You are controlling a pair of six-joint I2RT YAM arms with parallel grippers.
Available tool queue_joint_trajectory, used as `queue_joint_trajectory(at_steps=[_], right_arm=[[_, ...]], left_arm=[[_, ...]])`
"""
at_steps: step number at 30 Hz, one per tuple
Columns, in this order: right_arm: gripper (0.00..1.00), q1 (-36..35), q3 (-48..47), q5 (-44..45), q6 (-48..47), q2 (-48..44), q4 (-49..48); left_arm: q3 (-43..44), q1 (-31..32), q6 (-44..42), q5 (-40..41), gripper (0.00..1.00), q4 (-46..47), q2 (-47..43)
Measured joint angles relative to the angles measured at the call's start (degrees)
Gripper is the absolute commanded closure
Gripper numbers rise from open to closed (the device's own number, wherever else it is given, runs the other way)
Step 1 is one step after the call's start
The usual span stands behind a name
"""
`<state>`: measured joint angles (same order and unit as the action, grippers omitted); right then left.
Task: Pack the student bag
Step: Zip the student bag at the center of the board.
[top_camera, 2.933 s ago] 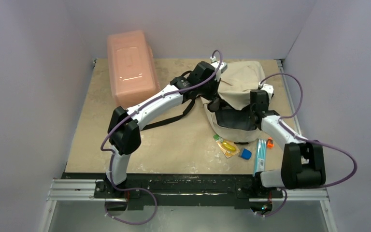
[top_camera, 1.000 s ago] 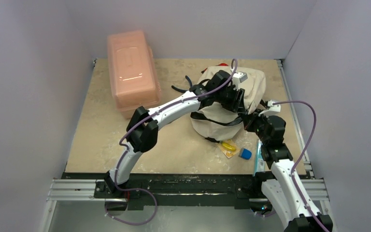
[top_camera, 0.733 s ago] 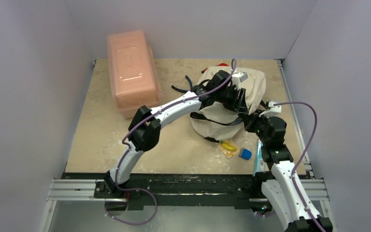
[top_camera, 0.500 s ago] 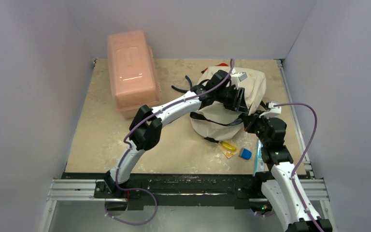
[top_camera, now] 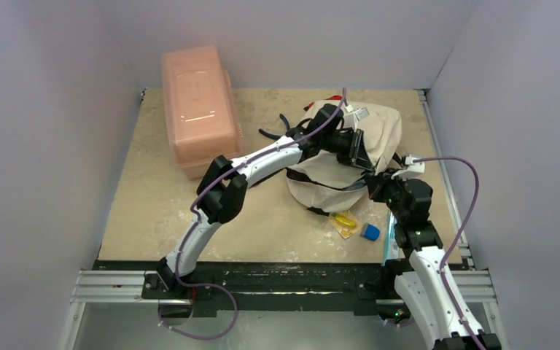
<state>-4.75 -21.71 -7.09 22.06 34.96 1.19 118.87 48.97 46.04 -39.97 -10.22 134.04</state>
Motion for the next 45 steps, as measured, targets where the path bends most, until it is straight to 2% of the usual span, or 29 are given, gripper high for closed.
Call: queue_joint_trajectory(at_steps=[5, 7, 9, 10, 12, 16, 18, 24, 28, 32, 34, 37, 39, 45], right_arm=[[1.00, 0.00, 0.02, 0.24, 0.52, -0.48, 1.01], [0.99, 0.00, 0.02, 0.39, 0.90, -0.52, 1.36], [0.73, -0.02, -0.02, 1.11, 1.75, -0.59, 1.97], [0.66, -0.07, -0.24, 2.08, 2.93, -0.59, 2.91], [0.65, -0.22, -2.51, 5.03, 5.88, -0.09, 7.45], [0.48, 0.09, -13.77, 11.47, 10.27, 4.76, 18.53], [0.40, 1.29, -18.51, 12.55, 10.86, 7.34, 20.72], [0.46, 11.65, -24.79, 4.79, 10.32, 18.14, 20.33], [0.44, 12.26, -25.68, -1.18, 9.88, 27.93, 19.39], [0.46, 12.22, -23.10, -5.62, 10.45, 30.58, 16.41], [0.54, 12.31, -22.32, -6.75, 10.93, 31.10, 14.84], [0.75, 12.31, -20.48, -8.35, 12.50, 32.39, 10.99], [1.00, 12.33, -18.80, -8.68, 14.32, 32.52, 8.48], [1.00, 12.44, -16.87, -8.44, 20.48, 33.86, 3.52]], left_arm=[[-0.63, -0.76, 0.46, -0.59, 1.00, 0.59, 0.00], [-0.66, -0.92, 0.50, -0.63, 1.00, 0.55, 0.00], [-0.66, -1.03, 0.46, -0.72, 1.00, 0.59, 0.00], [-0.66, -1.01, 0.39, -0.72, 1.00, 0.52, 0.00], [-0.81, -0.98, -0.17, -0.57, 1.00, 0.09, 0.00], [-1.90, -0.96, -0.68, 0.07, 1.00, -0.66, -0.11], [-2.49, -0.96, -0.68, 0.42, 1.00, -0.90, -0.17], [-3.96, -0.92, -0.59, 1.99, 1.00, -1.86, -1.31], [-4.74, -0.39, -0.61, 3.80, 1.00, -2.82, -3.15], [-4.76, 0.63, -0.59, 5.79, 1.00, -3.65, -3.87], [-4.76, 1.22, -0.59, 6.40, 1.00, -4.63, -3.87], [-4.70, 2.10, -0.83, 8.02, 1.00, -5.86, -3.87], [-4.63, 2.54, -1.73, 9.57, 1.00, -7.19, -3.87], [-4.63, 4.22, -5.14, 14.99, 1.00, -12.04, -4.28]])
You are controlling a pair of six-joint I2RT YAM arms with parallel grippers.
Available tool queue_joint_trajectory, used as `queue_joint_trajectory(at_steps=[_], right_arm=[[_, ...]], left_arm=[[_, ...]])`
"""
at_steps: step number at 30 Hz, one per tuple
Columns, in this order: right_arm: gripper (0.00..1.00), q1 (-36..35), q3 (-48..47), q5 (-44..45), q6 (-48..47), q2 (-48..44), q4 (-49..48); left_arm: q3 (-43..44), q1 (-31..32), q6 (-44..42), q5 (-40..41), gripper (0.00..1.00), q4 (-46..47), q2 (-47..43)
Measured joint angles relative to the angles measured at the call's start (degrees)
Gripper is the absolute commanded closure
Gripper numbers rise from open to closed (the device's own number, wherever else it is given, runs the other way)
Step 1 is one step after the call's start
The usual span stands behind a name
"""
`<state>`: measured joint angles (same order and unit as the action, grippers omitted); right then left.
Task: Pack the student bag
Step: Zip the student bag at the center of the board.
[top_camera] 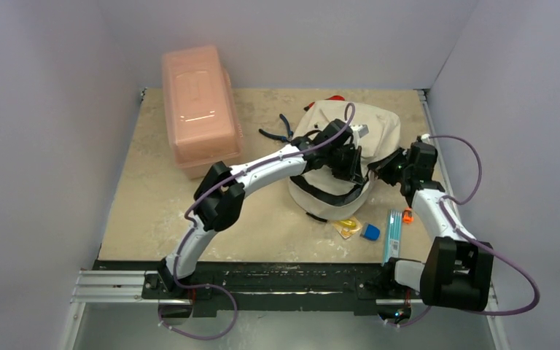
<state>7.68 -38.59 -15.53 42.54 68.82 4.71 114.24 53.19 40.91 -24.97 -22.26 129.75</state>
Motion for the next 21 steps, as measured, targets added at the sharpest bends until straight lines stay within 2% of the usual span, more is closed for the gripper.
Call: queue_joint_trajectory(at_steps=[4, 9, 12, 13, 15, 16, 18, 21], right_arm=[[1.00, 1.75, 0.31, -0.22, 2.05, 1.70, -1.09], [1.00, 7.52, -0.85, -2.10, 1.22, 5.27, -1.55], [1.00, 8.85, -3.37, -1.90, -1.77, 6.27, -0.63], [0.93, 8.83, -4.66, -1.95, -2.99, 6.62, 0.26], [0.59, 8.72, -7.52, -2.01, -5.55, 7.65, 2.38], [0.46, 8.50, -9.07, -1.75, -7.04, 8.22, 4.04], [0.36, 6.99, -11.41, 1.16, -9.73, 8.70, 6.97], [0.34, 2.71, -11.85, 5.68, -13.07, 6.19, 11.43]], left_arm=[[-1.88, 2.19, -3.37, 6.34, 1.00, -3.67, -3.39], [-13.38, 5.01, -7.21, 13.07, 1.00, -5.03, -14.53], [-16.20, 5.46, -8.15, 14.58, 1.00, -5.51, -18.27], [-16.72, 5.44, -8.22, 14.69, 1.00, -5.14, -18.95], [-17.62, 5.16, -8.17, 14.73, 1.00, -4.31, -19.69], [-17.66, 4.98, -8.17, 14.60, 1.00, -4.15, -19.74], [-17.66, 4.90, -8.20, 13.73, 1.00, -4.24, -19.71], [-17.25, 5.05, -8.81, 12.09, 1.00, -4.61, -19.71]])
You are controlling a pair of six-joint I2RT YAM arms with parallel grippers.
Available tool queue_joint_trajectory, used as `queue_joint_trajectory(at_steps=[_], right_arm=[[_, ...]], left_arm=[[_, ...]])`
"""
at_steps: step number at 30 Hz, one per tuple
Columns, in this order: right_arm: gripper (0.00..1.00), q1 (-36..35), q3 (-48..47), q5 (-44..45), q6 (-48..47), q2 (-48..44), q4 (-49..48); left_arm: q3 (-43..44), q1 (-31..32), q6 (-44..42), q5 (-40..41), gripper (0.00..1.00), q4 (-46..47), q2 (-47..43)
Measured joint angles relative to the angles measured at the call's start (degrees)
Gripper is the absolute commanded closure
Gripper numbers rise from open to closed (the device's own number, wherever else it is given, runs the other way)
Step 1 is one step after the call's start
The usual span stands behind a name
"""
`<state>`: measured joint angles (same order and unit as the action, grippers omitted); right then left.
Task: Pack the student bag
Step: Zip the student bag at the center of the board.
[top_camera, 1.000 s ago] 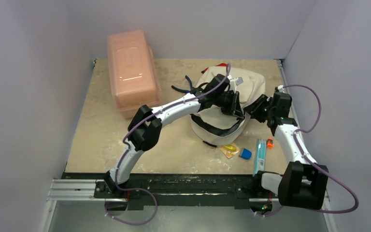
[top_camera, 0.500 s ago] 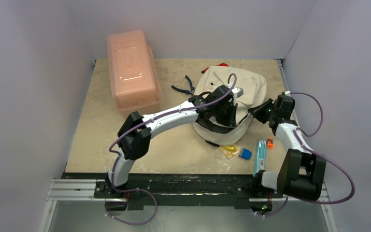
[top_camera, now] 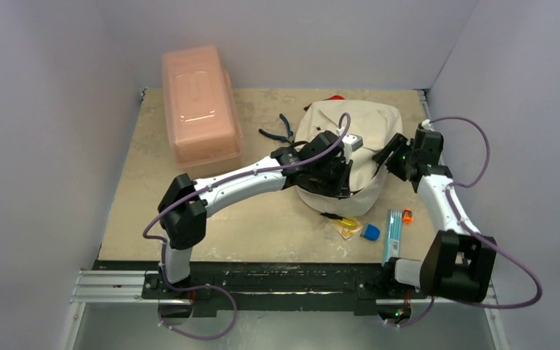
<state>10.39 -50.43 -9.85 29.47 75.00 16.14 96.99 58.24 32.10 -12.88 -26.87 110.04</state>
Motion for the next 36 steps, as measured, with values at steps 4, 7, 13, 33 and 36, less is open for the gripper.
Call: queue_joint_trajectory(at_steps=[4, 7, 13, 33, 36], right_arm=[[0.33, -2.91, 5.42, -0.28, -0.44, -10.16, 5.14], [0.38, -3.67, 10.12, -2.12, 1.86, -18.01, 7.41], [0.87, -6.64, 16.65, -4.04, 8.81, -22.27, 5.05], [0.40, 6.84, 11.91, -6.01, 1.75, -19.50, 10.38], [0.31, -0.87, 8.55, -0.61, 0.33, -21.73, 13.55]], left_arm=[[1.11, 0.24, -0.33, -1.79, 1.00, -0.13, 0.24], [1.84, 0.28, -0.28, -3.19, 1.00, -0.07, 0.72], [2.49, 0.42, -0.28, -4.76, 1.00, -0.59, 2.05], [-19.30, -10.10, -2.67, 6.71, 1.00, 2.16, -10.40], [-17.79, -9.05, -2.78, 3.91, 1.00, 1.42, -10.40]])
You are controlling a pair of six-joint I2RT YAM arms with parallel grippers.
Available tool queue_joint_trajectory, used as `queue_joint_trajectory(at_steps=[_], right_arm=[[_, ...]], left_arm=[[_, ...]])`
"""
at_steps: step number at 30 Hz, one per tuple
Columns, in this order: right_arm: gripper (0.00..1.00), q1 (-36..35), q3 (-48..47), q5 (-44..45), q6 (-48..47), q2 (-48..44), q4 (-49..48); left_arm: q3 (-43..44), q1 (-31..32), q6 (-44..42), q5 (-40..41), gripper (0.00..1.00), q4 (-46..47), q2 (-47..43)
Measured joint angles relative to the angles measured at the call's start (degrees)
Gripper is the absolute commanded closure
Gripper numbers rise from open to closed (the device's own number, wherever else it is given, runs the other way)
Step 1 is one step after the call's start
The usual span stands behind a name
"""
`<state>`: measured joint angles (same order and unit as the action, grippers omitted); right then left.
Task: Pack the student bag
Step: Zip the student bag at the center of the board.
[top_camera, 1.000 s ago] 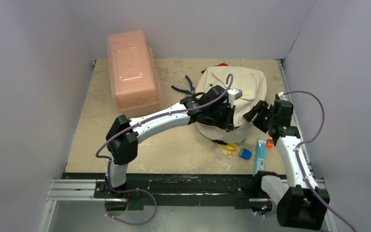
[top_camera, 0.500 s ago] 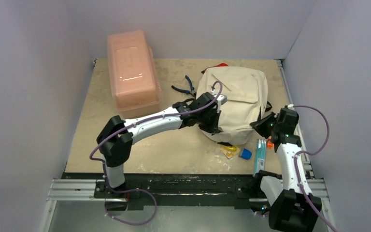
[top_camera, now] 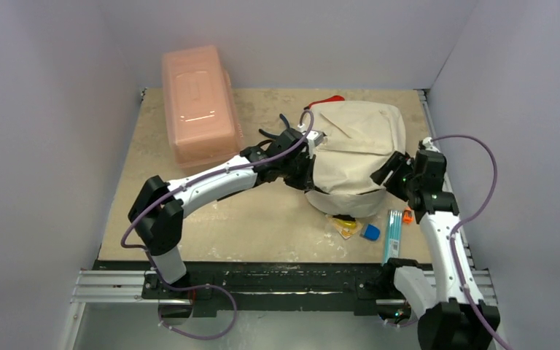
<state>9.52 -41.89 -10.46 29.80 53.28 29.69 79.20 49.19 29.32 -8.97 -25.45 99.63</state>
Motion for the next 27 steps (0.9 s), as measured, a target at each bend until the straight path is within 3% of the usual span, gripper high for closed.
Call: queue_joint_trajectory(at_steps=[10, 15, 21, 25, 27], right_arm=[[0.20, -21.40, -6.29, 5.22, -5.70, -9.94, 4.59], [0.16, -23.08, -6.84, 4.85, -16.31, -13.27, -0.55], [0.19, -26.34, -10.10, -1.60, -33.24, -6.93, -3.54], [0.31, -35.50, -7.28, -1.97, -40.72, -5.27, -4.20], [0.33, -39.85, -6.62, -1.88, -43.67, -3.67, -4.00]], left_arm=[[3.28, 2.05, -0.04, -3.30, 1.00, -0.74, -0.55], [2.56, 1.70, -0.02, -3.85, 1.00, -0.76, -0.94], [1.01, -0.02, 0.04, -5.51, 1.00, -0.50, -1.97], [0.24, -2.43, 0.44, -7.87, 1.00, -0.26, -2.80], [-0.07, -3.34, 1.09, -9.14, 1.00, 0.35, -2.89]])
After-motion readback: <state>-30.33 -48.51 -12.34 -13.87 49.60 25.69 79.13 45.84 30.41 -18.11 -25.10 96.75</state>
